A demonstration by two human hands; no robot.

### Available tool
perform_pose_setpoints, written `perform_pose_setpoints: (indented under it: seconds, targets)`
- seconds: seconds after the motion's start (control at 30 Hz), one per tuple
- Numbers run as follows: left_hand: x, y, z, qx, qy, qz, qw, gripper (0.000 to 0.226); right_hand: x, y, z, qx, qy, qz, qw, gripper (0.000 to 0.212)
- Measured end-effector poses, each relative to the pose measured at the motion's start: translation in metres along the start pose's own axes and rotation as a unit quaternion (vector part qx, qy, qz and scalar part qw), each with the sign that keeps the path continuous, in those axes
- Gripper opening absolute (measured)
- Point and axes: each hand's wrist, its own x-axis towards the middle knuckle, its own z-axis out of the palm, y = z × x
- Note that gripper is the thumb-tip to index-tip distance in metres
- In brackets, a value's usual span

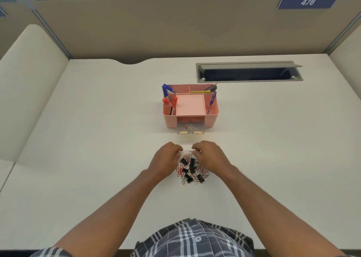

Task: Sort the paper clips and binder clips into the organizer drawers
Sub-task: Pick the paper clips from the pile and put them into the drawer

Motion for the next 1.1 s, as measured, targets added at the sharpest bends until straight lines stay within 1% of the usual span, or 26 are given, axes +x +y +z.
perform_pose_setpoints:
  seconds: [0.07,0.23,0.37,0.47,0.57,0.83,0.93,1.0,1.07,1.1]
  targets:
    - [-0.001,-0.004,0.002,0.013,-0.030,-0.001,0.999,0.023,0.000,-0.004,0.011,-0.014,-0.013,0.007,1.000,0.024]
    - [0.003,-0.004,0.002,0.047,-0.051,0.021,0.997,0.015,0.003,-0.012,0.021,-0.049,-0.031,-0.022,0.998,0.023]
    - [0.002,-0.006,0.004,0.058,-0.051,0.028,0.997,0.013,0.004,-0.004,0.020,-0.046,-0.029,-0.011,0.998,0.021]
    - [0.001,-0.008,0.005,0.057,-0.043,0.032,0.997,0.017,0.004,0.005,0.020,-0.037,-0.029,-0.001,0.999,0.021]
    - [0.000,-0.006,0.006,0.054,-0.039,0.035,0.997,0.021,0.003,0.008,0.020,-0.028,-0.028,-0.011,0.999,0.024]
    - [0.000,-0.005,0.007,0.067,-0.031,0.044,0.996,0.010,0.000,0.008,0.024,-0.050,-0.029,-0.051,0.997,0.018]
    - [0.001,-0.006,0.009,0.065,-0.026,0.043,0.997,0.018,0.002,0.008,0.023,-0.048,-0.027,-0.037,0.998,0.018]
    - [0.000,-0.007,0.009,0.060,-0.020,0.036,0.997,0.025,0.003,0.008,0.023,-0.037,-0.023,-0.027,0.999,0.026]
    - [0.000,-0.007,0.009,0.053,-0.019,0.038,0.998,0.027,0.003,0.008,0.024,-0.041,-0.026,-0.037,0.998,0.037]
    - [0.000,-0.007,0.009,0.050,-0.022,0.042,0.998,0.027,0.002,0.008,0.025,-0.046,-0.026,-0.046,0.998,0.038]
